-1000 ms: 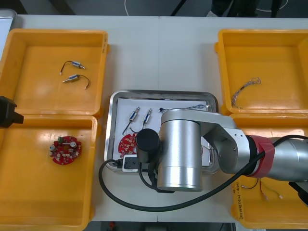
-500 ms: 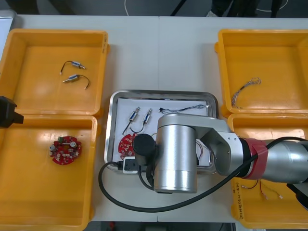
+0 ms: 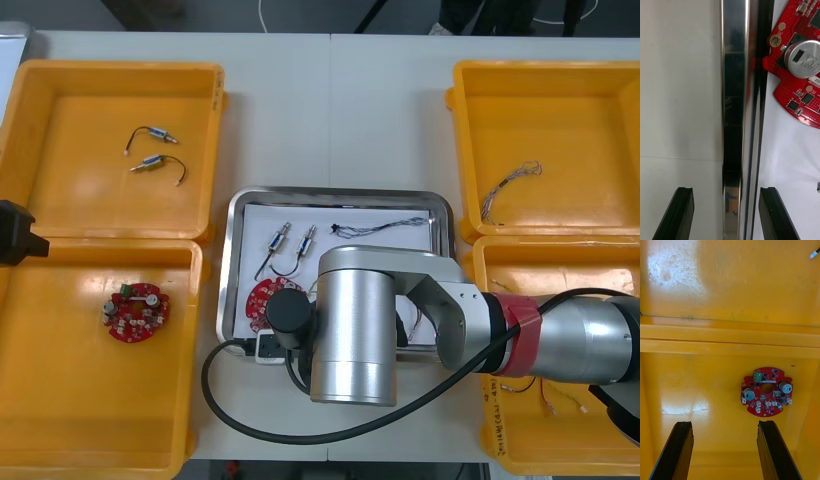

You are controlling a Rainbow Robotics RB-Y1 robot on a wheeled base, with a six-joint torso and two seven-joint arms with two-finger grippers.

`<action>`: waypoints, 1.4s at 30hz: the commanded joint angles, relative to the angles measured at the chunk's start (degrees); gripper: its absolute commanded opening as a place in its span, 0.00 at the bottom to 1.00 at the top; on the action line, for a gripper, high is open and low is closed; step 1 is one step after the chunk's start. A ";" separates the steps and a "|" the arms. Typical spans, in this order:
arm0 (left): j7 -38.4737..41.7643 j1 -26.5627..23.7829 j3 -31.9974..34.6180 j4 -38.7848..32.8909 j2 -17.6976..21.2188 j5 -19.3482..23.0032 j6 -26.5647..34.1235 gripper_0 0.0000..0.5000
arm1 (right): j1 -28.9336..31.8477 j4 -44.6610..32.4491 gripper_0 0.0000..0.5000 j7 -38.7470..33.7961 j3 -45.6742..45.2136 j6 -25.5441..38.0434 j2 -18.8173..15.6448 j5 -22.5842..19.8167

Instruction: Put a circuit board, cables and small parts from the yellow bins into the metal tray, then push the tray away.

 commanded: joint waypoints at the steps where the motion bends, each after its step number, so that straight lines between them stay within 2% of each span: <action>1: -3.93 0.91 1.94 -1.79 2.56 0.46 0.35 1.00 | -1.47 0.41 1.00 0.11 1.09 -0.49 2.41 1.19; 11: -3.93 0.91 1.94 -1.79 2.56 0.46 0.35 1.00 | -1.47 0.50 1.00 0.55 1.09 -0.57 2.41 1.46; 12: -3.93 0.91 1.94 -1.79 2.56 0.46 0.35 1.00 | -1.47 0.50 0.81 0.55 1.09 -0.57 2.41 1.46; 13: -3.93 0.91 1.94 -1.79 2.56 0.46 0.35 1.00 | -1.38 0.50 0.77 0.63 1.09 -0.57 2.32 1.46; 14: -3.93 0.91 1.94 -1.79 2.56 0.46 0.35 1.00 | -1.38 0.50 0.68 0.72 1.09 -0.66 2.15 1.54; 15: -3.93 0.91 1.94 -1.79 2.56 0.46 0.35 1.00 | -1.47 0.50 0.65 0.81 1.09 -0.75 2.06 1.54; 16: -3.93 0.91 1.94 -1.79 2.56 0.46 0.35 1.00 | -1.47 0.50 0.59 0.99 1.09 -0.84 1.88 1.63; 17: -3.93 0.91 1.94 -1.79 2.56 0.46 0.35 1.00 | -1.47 0.50 0.47 0.99 1.09 -0.84 1.80 1.72; 18: -3.93 0.91 1.94 -1.79 2.56 0.46 0.35 1.00 | -1.47 0.50 0.29 1.16 1.09 -0.84 1.80 1.81; 19: -3.93 0.91 1.94 -1.79 2.56 0.46 0.35 1.00 | -1.47 0.50 0.20 1.16 1.00 -0.84 1.71 1.81; 20: -3.93 0.91 1.94 -1.79 2.56 0.46 0.35 1.00 | -1.47 0.50 0.05 1.25 1.09 -0.84 1.71 1.90; 21: -3.93 0.91 1.94 -1.79 2.56 0.46 0.35 1.00 | -1.47 0.50 0.01 1.25 1.00 -0.84 1.71 1.90; 29: -3.93 0.91 1.94 -1.79 2.56 0.46 0.35 1.00 | -1.47 0.50 0.00 1.78 1.00 -0.84 1.62 3.13; 36: -3.93 0.91 1.94 -1.79 2.56 0.46 0.35 1.00 | -1.82 0.59 0.00 2.22 1.09 -0.93 0.74 6.73; 42: -3.93 0.91 1.94 -1.79 2.56 0.46 0.35 1.00 | -4.19 0.50 0.00 2.74 1.00 -0.93 -0.23 5.76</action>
